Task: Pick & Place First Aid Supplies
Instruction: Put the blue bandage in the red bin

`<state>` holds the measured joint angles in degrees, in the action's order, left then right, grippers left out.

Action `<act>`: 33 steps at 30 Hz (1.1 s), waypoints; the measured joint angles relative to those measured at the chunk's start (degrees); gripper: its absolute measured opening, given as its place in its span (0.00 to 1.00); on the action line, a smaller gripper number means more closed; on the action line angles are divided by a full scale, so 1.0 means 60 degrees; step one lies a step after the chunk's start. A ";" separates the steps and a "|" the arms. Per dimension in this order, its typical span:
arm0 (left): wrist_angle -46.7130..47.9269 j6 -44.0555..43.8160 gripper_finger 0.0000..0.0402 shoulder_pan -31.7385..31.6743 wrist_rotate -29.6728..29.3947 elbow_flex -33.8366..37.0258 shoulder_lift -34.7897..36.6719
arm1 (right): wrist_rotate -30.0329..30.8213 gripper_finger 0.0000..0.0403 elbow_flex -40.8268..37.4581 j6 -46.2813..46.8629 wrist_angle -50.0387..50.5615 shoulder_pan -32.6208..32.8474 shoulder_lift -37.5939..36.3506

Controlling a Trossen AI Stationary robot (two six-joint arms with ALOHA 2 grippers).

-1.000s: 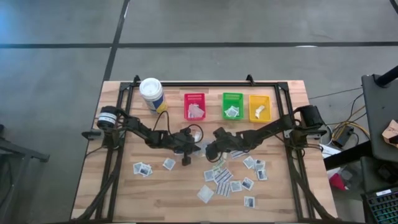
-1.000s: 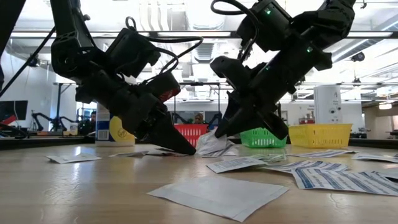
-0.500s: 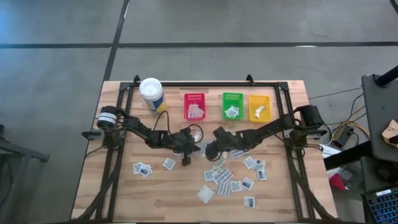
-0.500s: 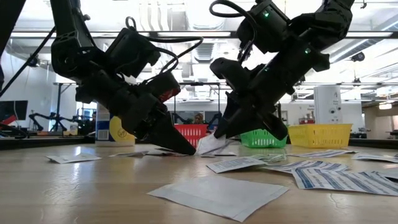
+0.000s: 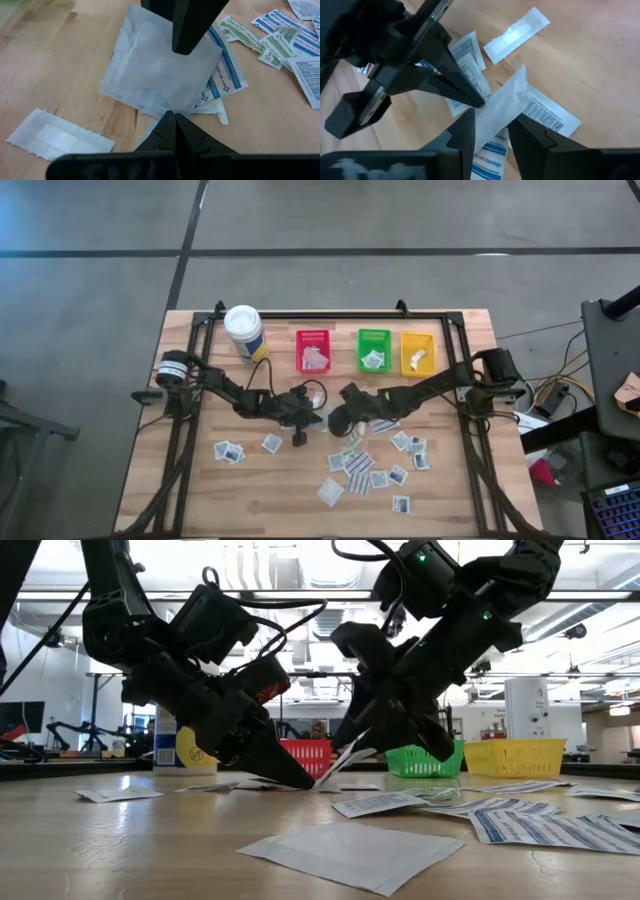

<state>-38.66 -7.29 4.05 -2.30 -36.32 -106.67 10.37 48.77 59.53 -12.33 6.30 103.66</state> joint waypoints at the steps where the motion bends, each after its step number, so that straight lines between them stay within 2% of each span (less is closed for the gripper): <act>1: 0.0007 0.0000 0.00 0.0000 -0.0001 0.0000 0.0000 | -0.0015 0.27 0.0000 -0.0004 0.0015 -0.0026 0.0000; 6: 0.0016 -0.0007 0.00 0.0000 0.0011 -0.0004 0.0000 | -0.0129 0.28 0.0000 -0.0007 0.0017 -0.0203 -0.0022; 13: 0.0019 -0.0015 0.00 -0.0007 0.0054 -0.0004 0.0000 | -0.1384 0.31 0.0000 0.0034 0.0021 -0.0696 -0.0026; 19: 0.0023 -0.0011 0.00 -0.0007 0.0064 -0.0004 0.0000 | -0.1744 0.33 0.0000 0.0217 0.0017 -0.0906 -0.0026; 25: 0.0027 -0.0007 0.00 -0.0007 0.0077 -0.0004 0.0000 | -0.2350 0.30 0.0000 0.0304 0.0060 -0.1039 -0.0058; 33: 0.0140 -0.0005 0.00 -0.0007 0.0086 -0.0004 0.0000 | -0.2463 0.27 0.0000 0.0414 0.0515 -0.1321 -0.0328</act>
<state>-37.82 -7.32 4.01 -1.78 -36.34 -106.67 -4.40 48.77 62.01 -9.24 -1.63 101.69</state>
